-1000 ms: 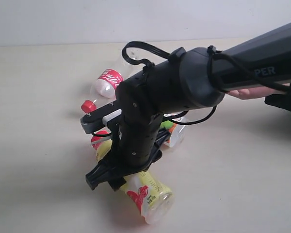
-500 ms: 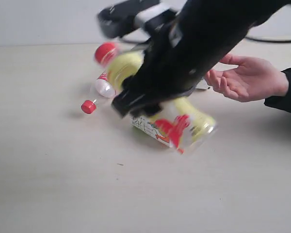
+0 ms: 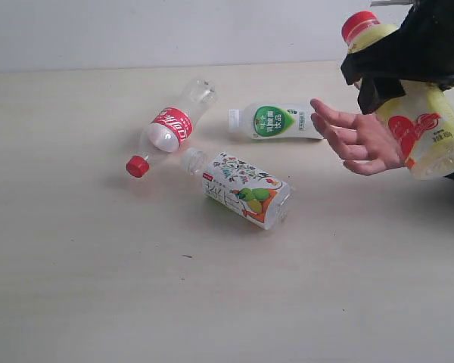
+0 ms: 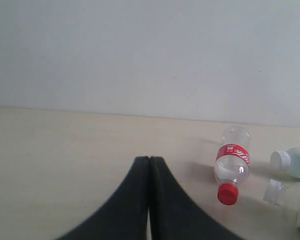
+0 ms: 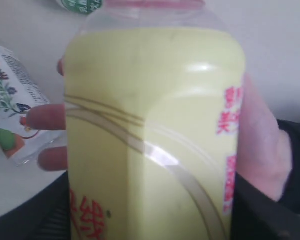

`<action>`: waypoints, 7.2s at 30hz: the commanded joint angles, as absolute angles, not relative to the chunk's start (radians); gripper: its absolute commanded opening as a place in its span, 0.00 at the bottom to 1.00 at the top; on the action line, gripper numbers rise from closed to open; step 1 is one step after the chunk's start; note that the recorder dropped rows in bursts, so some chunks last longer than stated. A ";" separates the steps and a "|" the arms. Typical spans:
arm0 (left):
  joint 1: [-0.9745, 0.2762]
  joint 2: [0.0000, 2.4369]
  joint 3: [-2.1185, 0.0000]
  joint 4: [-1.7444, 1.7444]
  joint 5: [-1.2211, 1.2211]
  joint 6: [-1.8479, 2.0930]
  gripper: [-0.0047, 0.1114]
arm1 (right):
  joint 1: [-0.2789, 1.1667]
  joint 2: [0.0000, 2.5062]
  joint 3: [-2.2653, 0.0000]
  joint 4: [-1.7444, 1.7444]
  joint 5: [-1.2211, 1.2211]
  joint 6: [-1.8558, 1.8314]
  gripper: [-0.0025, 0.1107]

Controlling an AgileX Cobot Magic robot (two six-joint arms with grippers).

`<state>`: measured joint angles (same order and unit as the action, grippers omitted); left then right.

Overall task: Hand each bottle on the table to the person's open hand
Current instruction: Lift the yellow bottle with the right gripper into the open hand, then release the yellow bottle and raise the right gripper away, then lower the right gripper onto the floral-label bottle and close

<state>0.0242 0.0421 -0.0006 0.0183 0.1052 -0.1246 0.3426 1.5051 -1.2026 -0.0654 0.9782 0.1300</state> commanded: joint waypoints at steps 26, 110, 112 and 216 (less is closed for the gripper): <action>0.024 0.033 0.000 0.018 0.104 -0.127 0.04 | 0.323 1.689 -1.204 -0.062 0.907 0.117 0.51; 0.024 0.033 0.000 0.018 0.104 -0.127 0.04 | 0.325 0.280 0.000 0.184 -0.098 0.000 0.02; 0.024 0.033 0.000 0.018 0.104 -0.127 0.04 | 0.325 0.280 0.000 0.184 -0.109 0.000 0.02; 0.024 0.033 0.000 0.018 0.104 -0.127 0.04 | 0.640 2.179 -1.512 -0.022 0.902 -0.418 0.77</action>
<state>0.0242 0.0421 -0.0006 0.0183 0.1052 -0.1246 0.6386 2.1807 -1.5016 -0.0250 0.8914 -0.4236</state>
